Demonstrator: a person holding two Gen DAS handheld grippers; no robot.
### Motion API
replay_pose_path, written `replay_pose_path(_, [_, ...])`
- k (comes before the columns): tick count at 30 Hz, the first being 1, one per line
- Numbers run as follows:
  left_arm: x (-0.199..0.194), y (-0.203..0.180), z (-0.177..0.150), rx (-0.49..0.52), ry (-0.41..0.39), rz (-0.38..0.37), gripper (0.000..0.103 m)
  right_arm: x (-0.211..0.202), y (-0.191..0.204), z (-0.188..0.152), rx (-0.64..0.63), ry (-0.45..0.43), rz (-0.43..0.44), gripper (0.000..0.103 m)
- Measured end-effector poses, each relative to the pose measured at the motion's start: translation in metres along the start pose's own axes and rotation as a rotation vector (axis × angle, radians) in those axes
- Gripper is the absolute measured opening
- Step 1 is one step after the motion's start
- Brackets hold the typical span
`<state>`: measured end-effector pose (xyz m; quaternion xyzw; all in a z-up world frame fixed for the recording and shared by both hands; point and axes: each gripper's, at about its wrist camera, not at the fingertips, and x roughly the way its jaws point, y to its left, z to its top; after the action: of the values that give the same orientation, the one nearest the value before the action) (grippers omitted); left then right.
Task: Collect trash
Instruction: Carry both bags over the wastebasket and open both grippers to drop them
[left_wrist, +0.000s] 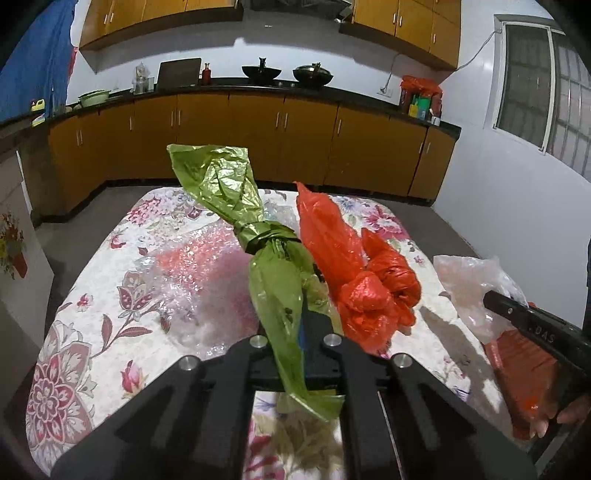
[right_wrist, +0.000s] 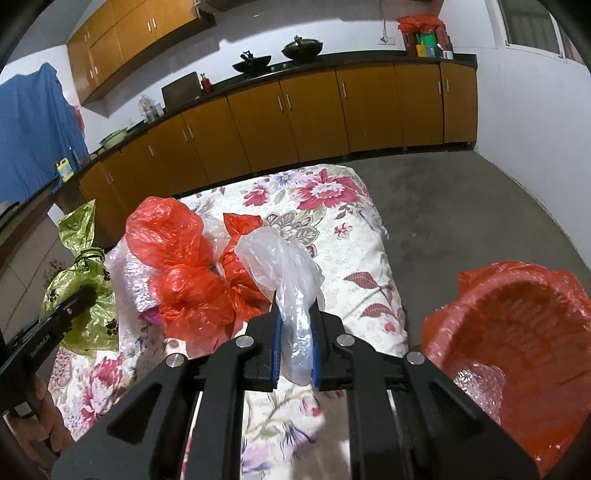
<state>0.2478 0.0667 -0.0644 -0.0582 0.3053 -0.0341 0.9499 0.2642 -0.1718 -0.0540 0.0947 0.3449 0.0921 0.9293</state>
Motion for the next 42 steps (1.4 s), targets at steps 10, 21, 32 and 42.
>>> replay_pose_path(10, [-0.031,-0.038,0.002,0.048,-0.030,-0.093,0.004,-0.053,-0.022,-0.001,0.045,-0.075,-0.045,0.013])
replay_pose_path(21, [-0.042,-0.101,-0.004,0.126,-0.021,-0.215,0.004,-0.111,-0.055,-0.007,0.117,-0.172,-0.126,0.013])
replay_pose_path(32, [-0.043,-0.168,-0.011,0.207,-0.007,-0.335,0.004,-0.149,-0.090,-0.015,0.180,-0.231,-0.206,0.013])
replay_pose_path(42, [-0.037,-0.211,-0.024,0.276,0.020,-0.412,0.004,-0.163,-0.124,-0.025,0.250,-0.249,-0.254,0.013])
